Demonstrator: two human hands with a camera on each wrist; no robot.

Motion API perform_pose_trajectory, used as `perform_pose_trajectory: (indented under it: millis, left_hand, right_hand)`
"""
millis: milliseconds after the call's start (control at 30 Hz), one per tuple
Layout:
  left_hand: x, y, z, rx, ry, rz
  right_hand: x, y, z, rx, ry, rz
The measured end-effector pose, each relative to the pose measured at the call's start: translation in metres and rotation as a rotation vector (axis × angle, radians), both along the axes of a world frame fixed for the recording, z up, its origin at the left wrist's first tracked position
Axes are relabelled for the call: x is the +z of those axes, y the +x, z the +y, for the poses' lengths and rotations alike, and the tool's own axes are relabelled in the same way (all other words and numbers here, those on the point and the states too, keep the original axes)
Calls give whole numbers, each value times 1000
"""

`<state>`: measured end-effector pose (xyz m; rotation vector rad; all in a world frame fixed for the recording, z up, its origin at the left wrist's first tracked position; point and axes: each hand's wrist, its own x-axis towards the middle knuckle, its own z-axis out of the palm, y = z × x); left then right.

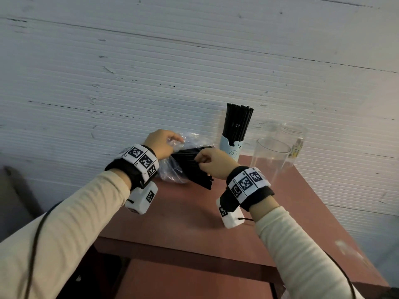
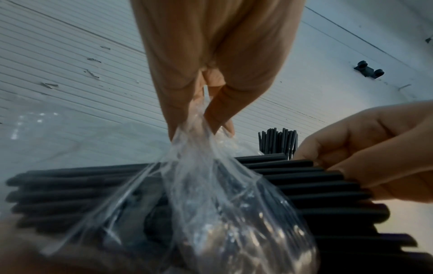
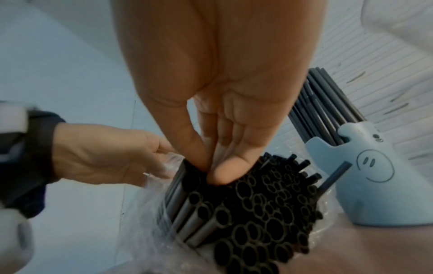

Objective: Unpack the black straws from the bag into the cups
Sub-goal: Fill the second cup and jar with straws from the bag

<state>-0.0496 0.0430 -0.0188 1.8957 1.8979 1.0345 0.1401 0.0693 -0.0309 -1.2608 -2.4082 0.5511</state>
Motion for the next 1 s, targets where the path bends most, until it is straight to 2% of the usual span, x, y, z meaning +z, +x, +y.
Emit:
perform_pose_trajectory:
  millis: [167,300,400,500,567,667,733,1000]
  left_hand:
    - [17,4,6,-20,89,-56]
    - [23,3,7,-142,150,-152]
    - [16,-4,7,-143,111,-152]
    - [10,-12,7,-112,52,-144]
    - [9,-16,6,-80,67,-169]
    - [8,-18,5,-63,78,-216]
    - [8,-19,6,-38,97,-226]
    - [11,-32,2,-70,104,-281]
  right_hand:
    - [-2,-6,-3,40,-14,-19]
    - [0,-3,-5,56,13,27]
    - [10,1,-7,31,72,145]
    - [21,-4,-9,-10,203,178]
    - [25,-15,-7,49,199,103]
    - [23,-33,-4,135,148,-190]
    - [21,-43,-2,148,153,-316]
    - [18,-55,10,317,243,-478]
